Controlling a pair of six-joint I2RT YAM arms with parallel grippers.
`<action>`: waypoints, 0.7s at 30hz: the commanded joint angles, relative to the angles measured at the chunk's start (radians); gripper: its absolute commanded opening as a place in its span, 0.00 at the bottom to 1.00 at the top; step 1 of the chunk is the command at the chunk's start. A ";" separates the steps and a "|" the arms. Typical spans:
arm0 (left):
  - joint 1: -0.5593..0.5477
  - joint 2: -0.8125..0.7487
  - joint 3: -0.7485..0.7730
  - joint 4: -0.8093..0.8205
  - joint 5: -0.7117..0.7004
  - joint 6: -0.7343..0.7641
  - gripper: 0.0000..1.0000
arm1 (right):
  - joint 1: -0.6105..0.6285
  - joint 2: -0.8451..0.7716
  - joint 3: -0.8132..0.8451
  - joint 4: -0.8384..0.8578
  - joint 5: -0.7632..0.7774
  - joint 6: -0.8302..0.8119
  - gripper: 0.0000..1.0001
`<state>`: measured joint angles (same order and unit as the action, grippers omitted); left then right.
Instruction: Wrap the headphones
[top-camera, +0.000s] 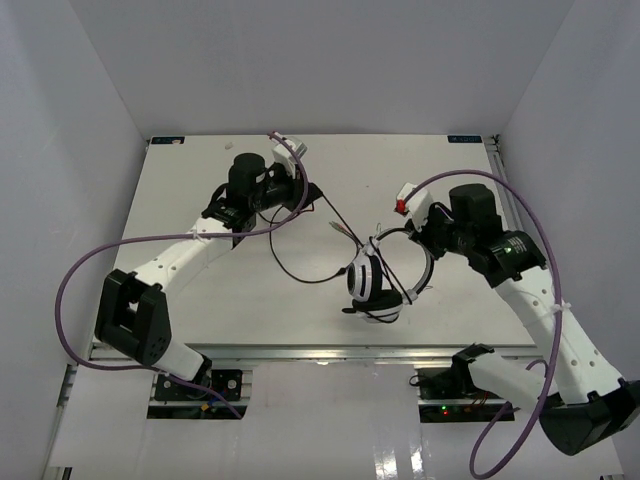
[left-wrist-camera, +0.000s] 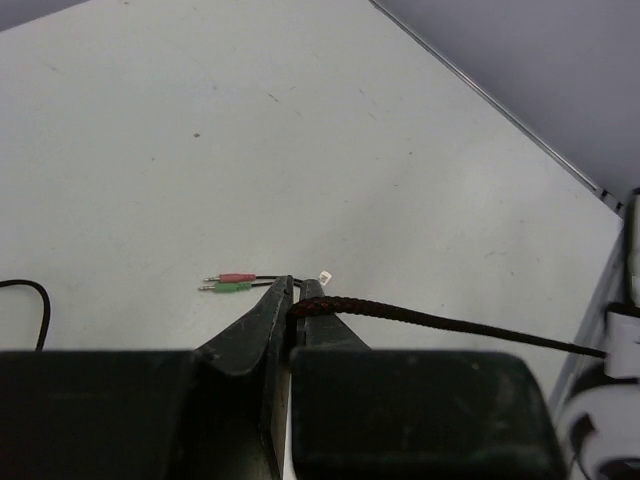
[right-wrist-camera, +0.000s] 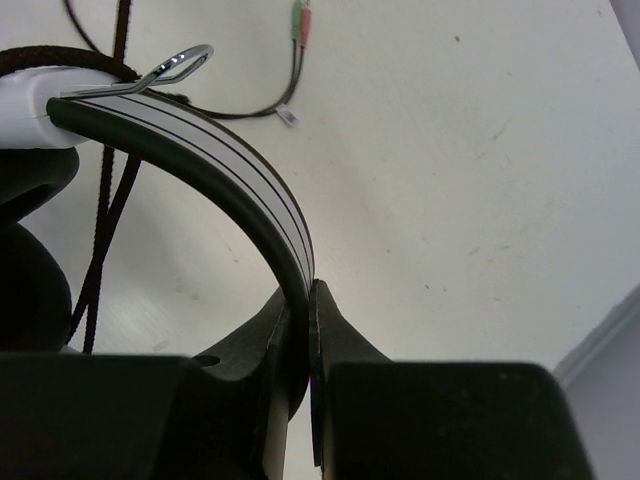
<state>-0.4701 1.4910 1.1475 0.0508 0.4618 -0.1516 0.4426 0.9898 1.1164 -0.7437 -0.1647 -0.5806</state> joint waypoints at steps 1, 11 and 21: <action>0.028 -0.088 0.072 -0.134 0.132 -0.086 0.00 | 0.089 0.057 -0.041 0.143 0.328 0.043 0.08; -0.045 -0.133 0.090 -0.144 0.360 -0.281 0.01 | 0.133 0.274 0.096 0.326 0.683 0.151 0.08; -0.288 -0.049 0.054 0.033 0.352 -0.459 0.11 | 0.128 0.464 0.300 0.331 0.768 0.339 0.08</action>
<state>-0.6701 1.4320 1.1980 -0.0457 0.7828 -0.5058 0.5786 1.4183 1.3084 -0.4692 0.5204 -0.3647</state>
